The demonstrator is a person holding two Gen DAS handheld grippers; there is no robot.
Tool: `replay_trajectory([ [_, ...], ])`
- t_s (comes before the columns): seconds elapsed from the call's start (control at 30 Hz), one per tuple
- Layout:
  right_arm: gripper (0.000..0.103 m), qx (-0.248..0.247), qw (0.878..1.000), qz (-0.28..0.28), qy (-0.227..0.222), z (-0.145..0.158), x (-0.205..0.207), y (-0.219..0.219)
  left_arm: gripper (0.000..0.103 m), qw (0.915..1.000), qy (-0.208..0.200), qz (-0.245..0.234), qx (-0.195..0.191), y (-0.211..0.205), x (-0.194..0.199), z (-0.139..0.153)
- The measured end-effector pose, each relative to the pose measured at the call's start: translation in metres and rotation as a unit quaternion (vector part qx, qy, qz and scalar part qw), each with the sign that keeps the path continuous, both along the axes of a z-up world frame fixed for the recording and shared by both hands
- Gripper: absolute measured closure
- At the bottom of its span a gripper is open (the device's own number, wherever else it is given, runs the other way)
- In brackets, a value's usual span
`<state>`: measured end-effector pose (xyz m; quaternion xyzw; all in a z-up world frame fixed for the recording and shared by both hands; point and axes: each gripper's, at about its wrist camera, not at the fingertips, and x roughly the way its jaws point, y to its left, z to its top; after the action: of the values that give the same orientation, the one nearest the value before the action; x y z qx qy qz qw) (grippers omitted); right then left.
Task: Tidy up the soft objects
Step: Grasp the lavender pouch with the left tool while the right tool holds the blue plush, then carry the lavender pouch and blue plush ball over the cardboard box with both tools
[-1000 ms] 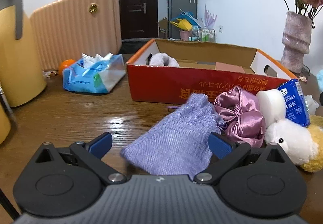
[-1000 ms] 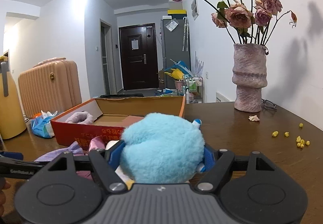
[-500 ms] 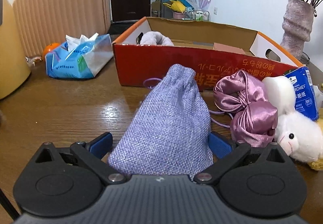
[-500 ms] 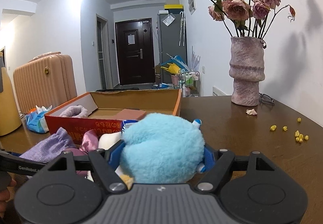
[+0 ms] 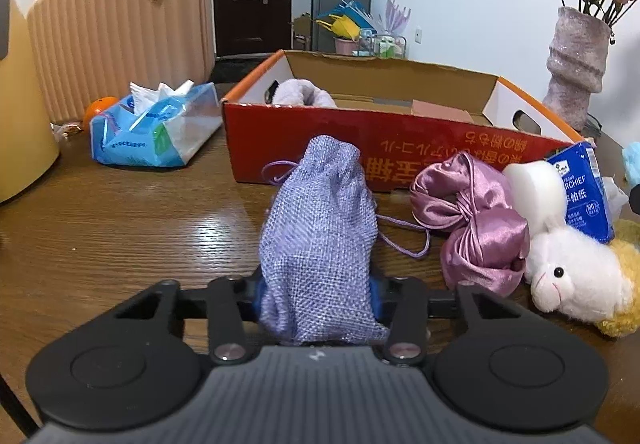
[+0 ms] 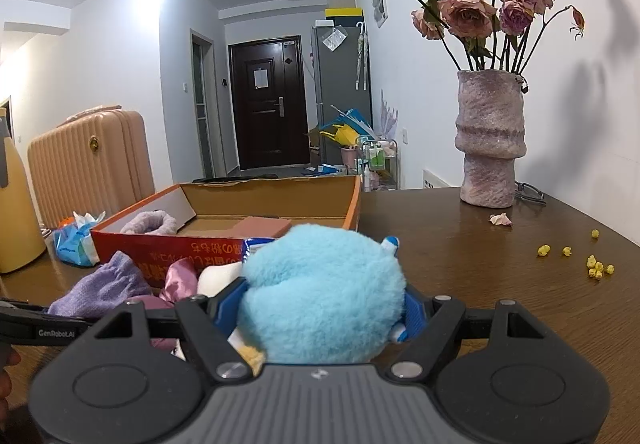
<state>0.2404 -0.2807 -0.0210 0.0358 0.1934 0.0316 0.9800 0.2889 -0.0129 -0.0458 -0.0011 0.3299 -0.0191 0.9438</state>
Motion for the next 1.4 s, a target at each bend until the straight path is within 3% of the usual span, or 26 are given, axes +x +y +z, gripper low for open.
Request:
replay_trajectory([
  [0.53,0.027,0.006,1.000,-0.010,-0.022,0.005,-0.002,0.000,0.062,0.9914,-0.118,0.056,0.002,0.008,-0.037,0.040],
  [1.1,0.027,0.033,0.996,-0.020,-0.078,0.021,-0.007,0.032,0.062,0.9835,-0.163,0.068,-0.041,-0.008,-0.048,0.065],
  [1.4,0.027,0.022,0.994,-0.011,-0.104,0.028,-0.002,0.053,0.062,0.9797,-0.182,0.076,-0.036,-0.018,-0.041,0.072],
])
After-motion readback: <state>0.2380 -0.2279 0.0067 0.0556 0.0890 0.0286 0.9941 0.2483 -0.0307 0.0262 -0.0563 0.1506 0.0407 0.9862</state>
